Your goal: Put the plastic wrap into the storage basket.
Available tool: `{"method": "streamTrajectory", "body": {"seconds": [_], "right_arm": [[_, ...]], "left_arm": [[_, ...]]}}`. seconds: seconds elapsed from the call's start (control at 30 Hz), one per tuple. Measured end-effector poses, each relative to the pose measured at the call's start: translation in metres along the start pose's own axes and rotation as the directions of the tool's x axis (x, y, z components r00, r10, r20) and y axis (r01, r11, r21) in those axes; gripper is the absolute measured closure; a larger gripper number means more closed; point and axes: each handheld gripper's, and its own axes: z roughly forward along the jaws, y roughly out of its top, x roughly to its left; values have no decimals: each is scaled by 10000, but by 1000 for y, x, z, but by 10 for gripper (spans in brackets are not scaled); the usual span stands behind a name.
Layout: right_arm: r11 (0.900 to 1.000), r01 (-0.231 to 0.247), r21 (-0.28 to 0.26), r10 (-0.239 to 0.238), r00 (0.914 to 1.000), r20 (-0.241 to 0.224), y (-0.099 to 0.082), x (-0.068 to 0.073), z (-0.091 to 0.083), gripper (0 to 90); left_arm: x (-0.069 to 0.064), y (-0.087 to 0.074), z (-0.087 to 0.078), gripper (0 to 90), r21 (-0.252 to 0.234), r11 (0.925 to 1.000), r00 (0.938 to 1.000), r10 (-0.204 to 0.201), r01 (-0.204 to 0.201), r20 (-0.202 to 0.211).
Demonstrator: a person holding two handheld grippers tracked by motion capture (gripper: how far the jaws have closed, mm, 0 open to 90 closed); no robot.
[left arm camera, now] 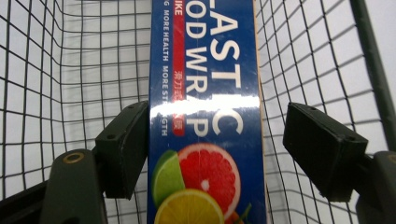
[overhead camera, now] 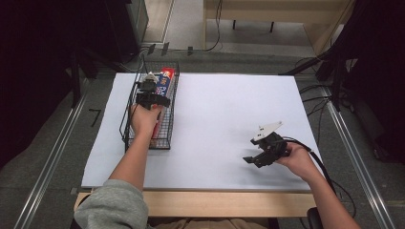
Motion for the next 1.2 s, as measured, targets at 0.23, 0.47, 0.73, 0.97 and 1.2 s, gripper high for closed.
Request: {"method": "streamTrajectory", "body": {"seconds": [0.23,0.47,0.73,0.97,1.2], "right_arm": [[10000,-28,16,28,10000,1,0,0,0,255],[10000,-94,-29,94,10000,-9,-1,0,0,255],[9999,-156,-66,156,9999,-16,-1,-1,-1,255],[9995,-309,-80,308,9995,-71,-2,-3,-1,254],[9990,-443,-74,442,9989,-133,-2,-4,0,252]], "left_arm": [[3,1,-12,275,-292,9996,9999,27,-24,115],[3,3,-33,290,-665,9972,9966,376,-328,728],[-9,-1,-58,296,-1092,9884,9793,1222,-1053,1612],[-20,-8,-84,297,-1509,9744,9437,2017,-1664,2622],[-34,-21,-104,296,-1879,9485,8888,3063,-2549,3408]]}}
